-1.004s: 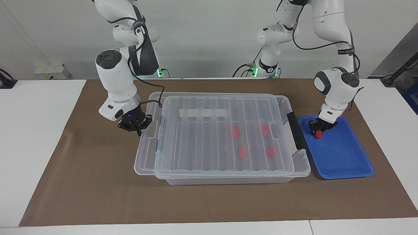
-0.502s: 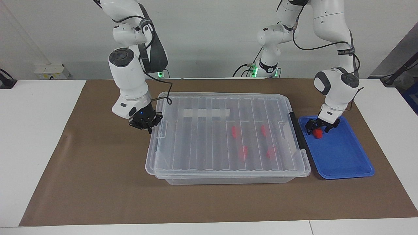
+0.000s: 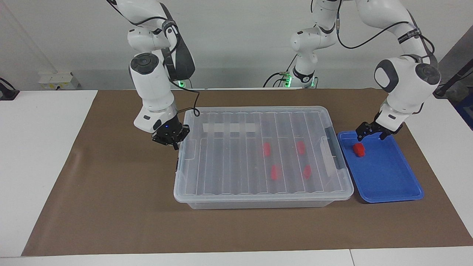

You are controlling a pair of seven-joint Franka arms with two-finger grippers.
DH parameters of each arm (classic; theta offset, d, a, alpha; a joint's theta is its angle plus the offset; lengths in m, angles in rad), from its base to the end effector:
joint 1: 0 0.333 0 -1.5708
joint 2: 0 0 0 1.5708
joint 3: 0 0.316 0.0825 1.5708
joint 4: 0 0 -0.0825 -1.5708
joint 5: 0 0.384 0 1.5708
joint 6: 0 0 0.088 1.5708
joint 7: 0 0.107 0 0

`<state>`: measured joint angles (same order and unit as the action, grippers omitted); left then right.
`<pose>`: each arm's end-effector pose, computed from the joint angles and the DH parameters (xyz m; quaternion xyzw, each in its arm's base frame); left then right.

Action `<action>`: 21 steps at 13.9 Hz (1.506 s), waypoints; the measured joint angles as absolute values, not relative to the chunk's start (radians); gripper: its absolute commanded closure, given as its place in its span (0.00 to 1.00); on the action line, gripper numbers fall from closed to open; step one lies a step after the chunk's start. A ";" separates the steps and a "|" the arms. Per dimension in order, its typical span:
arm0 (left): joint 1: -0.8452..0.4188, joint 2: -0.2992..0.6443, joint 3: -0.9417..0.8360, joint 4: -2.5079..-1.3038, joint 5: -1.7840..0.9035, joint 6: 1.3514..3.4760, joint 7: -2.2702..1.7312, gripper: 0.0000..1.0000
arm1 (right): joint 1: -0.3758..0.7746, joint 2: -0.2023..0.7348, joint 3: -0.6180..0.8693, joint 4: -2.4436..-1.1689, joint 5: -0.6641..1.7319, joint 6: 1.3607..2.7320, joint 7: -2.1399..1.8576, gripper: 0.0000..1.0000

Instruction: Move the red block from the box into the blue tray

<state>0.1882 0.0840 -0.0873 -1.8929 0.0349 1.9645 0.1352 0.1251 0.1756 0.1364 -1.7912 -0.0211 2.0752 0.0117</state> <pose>0.5774 0.0618 0.4572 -0.9996 0.0238 0.0074 0.0116 0.6017 0.1554 0.4618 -0.9903 -0.1273 -0.0542 0.0098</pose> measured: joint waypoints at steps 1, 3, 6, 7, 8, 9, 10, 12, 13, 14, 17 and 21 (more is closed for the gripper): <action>0.187 0.062 -0.089 -1.865 0.035 1.913 0.135 0.00 | 0.123 0.172 0.135 -1.788 -0.021 2.069 0.014 1.00; 0.187 0.011 -0.092 -1.837 0.035 1.857 0.135 0.00 | 0.110 0.158 0.131 -1.785 -0.021 2.057 0.018 1.00; 0.187 -0.084 -0.102 -1.834 0.035 1.797 0.136 0.00 | 0.070 0.126 0.128 -1.781 -0.021 2.030 0.033 1.00; 0.187 -0.103 -0.108 -1.836 0.035 1.792 0.136 0.00 | 0.055 0.114 0.127 -1.780 -0.021 2.015 0.054 1.00; 0.187 -0.111 -0.117 -1.838 0.035 1.791 0.136 0.00 | 0.038 0.102 0.126 -1.780 -0.021 1.998 0.071 1.00; 0.187 -0.111 -0.126 -1.838 0.034 1.791 0.136 0.00 | 0.021 0.090 0.126 -1.779 -0.021 1.983 0.082 1.00; 0.186 -0.109 -0.133 -1.839 0.034 1.791 0.136 0.00 | 0.006 0.077 0.125 -1.779 -0.021 1.964 0.091 1.00; 0.186 -0.105 -0.135 -1.840 0.034 1.791 0.136 0.00 | -0.025 0.049 0.123 -1.778 -0.021 1.931 0.092 0.77; 0.186 -0.105 -0.135 -1.840 0.034 1.792 0.136 0.00 | -0.042 0.034 0.123 -1.777 -0.021 1.917 0.092 0.69; 0.179 -0.105 -0.136 -1.839 0.034 1.794 0.137 0.00 | -0.057 0.021 0.122 -1.773 -0.021 1.899 0.092 0.54; 0.098 -0.105 -0.128 -1.837 0.033 1.797 0.134 0.00 | -0.081 0.002 0.122 -1.724 -0.021 1.820 0.092 0.28; -0.032 -0.105 -0.041 -1.829 0.033 1.809 0.121 0.00 | -0.096 -0.009 0.121 -1.670 -0.021 1.723 0.092 0.27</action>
